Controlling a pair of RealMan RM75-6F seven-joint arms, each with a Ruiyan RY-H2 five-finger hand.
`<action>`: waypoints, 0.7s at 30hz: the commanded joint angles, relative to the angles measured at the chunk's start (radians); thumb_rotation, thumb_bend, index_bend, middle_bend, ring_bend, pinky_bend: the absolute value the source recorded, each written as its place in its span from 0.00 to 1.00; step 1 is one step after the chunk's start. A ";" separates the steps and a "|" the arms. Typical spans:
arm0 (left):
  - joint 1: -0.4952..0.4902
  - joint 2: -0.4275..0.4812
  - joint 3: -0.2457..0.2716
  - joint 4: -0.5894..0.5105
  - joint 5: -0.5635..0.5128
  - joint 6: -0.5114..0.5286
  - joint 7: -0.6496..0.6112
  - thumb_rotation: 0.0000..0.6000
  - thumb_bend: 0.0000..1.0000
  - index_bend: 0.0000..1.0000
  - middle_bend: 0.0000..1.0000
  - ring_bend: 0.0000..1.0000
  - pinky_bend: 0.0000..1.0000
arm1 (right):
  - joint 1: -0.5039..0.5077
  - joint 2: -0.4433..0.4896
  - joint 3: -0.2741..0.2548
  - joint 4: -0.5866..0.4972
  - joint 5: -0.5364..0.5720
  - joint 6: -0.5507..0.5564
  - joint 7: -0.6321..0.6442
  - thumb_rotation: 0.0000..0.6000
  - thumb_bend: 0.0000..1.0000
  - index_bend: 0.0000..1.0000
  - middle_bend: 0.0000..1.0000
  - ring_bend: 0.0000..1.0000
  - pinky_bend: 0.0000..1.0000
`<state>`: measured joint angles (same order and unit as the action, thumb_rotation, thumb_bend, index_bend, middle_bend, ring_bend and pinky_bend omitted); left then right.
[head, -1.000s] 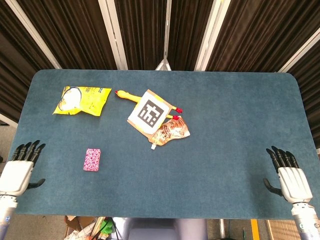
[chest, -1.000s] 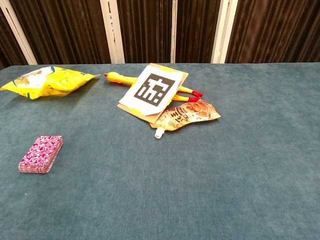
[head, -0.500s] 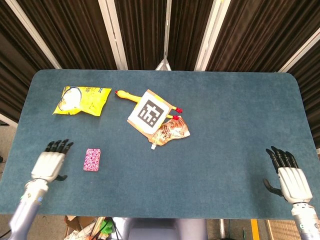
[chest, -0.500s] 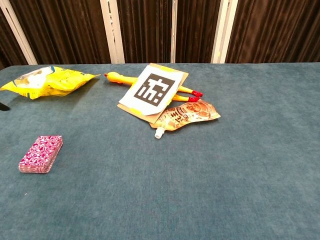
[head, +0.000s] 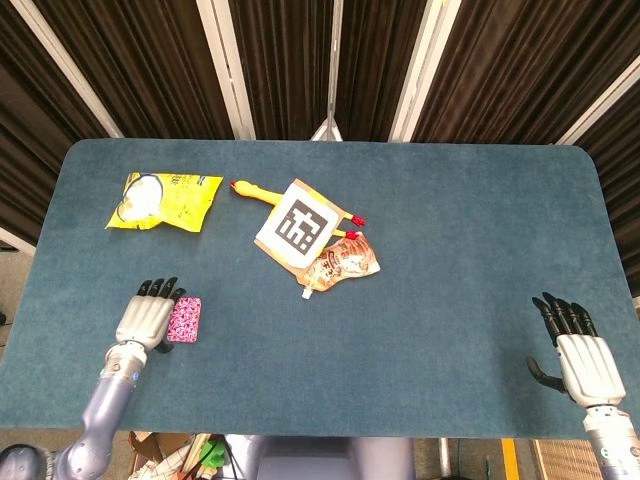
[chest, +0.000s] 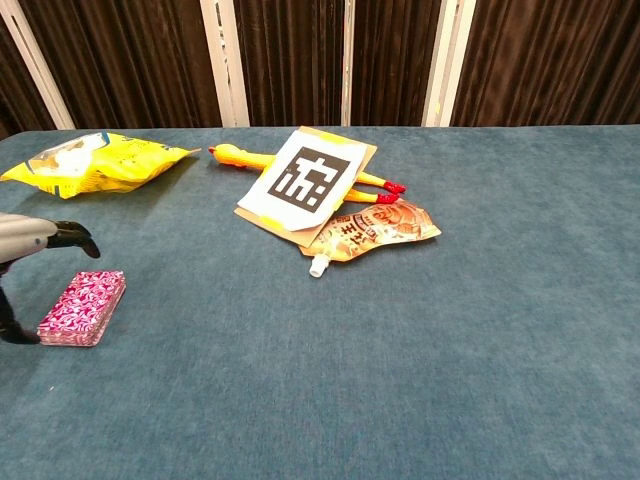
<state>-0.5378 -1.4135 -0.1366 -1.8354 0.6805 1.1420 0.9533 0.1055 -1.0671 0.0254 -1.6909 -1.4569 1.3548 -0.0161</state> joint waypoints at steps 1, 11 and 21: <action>-0.026 -0.023 -0.003 0.015 -0.030 0.015 0.014 1.00 0.24 0.16 0.00 0.00 0.00 | 0.000 0.000 0.000 0.000 0.001 -0.001 0.001 1.00 0.36 0.00 0.00 0.00 0.02; -0.077 -0.066 0.011 0.056 -0.113 0.030 0.037 1.00 0.24 0.16 0.00 0.00 0.00 | 0.001 0.001 0.000 -0.002 0.001 -0.001 0.004 1.00 0.36 0.00 0.00 0.00 0.02; -0.106 -0.091 0.027 0.083 -0.154 0.045 0.035 1.00 0.31 0.25 0.00 0.00 0.00 | 0.000 0.001 -0.001 -0.002 0.000 -0.001 0.005 1.00 0.36 0.00 0.00 0.00 0.02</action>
<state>-0.6431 -1.5040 -0.1101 -1.7528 0.5272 1.1860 0.9894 0.1059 -1.0661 0.0248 -1.6932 -1.4574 1.3542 -0.0113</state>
